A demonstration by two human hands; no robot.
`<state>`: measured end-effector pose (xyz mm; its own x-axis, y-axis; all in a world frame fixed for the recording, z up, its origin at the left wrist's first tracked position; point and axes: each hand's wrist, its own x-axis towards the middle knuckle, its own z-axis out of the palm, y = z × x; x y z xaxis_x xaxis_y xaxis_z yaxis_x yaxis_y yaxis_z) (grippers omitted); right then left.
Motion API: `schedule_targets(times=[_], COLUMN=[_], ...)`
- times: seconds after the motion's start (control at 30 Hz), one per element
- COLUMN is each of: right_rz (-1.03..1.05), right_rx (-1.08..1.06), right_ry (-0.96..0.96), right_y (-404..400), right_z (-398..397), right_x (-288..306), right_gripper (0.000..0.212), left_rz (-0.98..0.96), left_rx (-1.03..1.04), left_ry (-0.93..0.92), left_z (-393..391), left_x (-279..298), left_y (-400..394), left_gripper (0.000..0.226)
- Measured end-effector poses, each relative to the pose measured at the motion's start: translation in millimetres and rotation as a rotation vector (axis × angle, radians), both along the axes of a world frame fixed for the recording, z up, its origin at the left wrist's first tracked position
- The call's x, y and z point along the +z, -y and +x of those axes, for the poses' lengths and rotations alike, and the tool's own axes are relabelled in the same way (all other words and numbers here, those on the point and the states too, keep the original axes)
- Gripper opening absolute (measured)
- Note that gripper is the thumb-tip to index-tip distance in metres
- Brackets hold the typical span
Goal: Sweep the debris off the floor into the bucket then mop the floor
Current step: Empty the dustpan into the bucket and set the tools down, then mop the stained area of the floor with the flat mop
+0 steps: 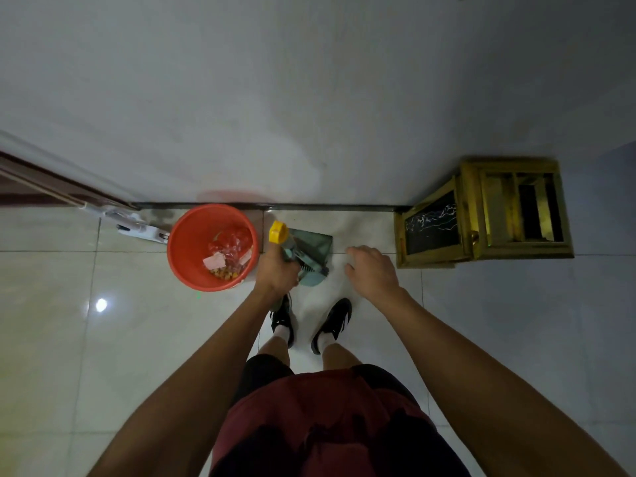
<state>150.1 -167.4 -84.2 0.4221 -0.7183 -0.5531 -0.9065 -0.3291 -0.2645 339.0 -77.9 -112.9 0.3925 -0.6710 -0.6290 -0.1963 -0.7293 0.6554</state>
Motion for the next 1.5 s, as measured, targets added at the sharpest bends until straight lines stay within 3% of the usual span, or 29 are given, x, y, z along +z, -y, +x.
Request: schedule_targets(times=[0.33, 0.53, 0.77, 1.1, 1.33, 1.5], right_rz=[0.029, 0.042, 0.143, 0.22, 0.198, 0.24], right_rx=[0.004, 0.038, 0.079, 0.269, 0.454, 0.511], right_ry=[0.009, -0.006, -0.016, -0.025, 0.008, 0.13], right_y=[15, 14, -6, -108, -196, -241], right_z=[-15, -27, -25, 25, 105, 171], right_x=[-4, -10, -16, -6, 22, 45], right_gripper=[0.033, 0.038, 0.043, 0.05, 0.051, 0.039], left_rz=[-0.069, -0.006, -0.057, 0.005, 0.036, 0.04], left_rx=[0.18, -0.014, 0.017, -0.167, 0.071, 0.292], left_ry=[0.02, 0.112, 0.099, 0.267, 0.347, 0.363], left_z=[-17, -19, -19, 25, 70, 108], left_x=[12, 15, 35, 57, 80, 98], left_y=[38, 49, 27, -126, -284, -369], left_gripper=[0.03, 0.045, 0.058, 0.035, 0.035, 0.032])
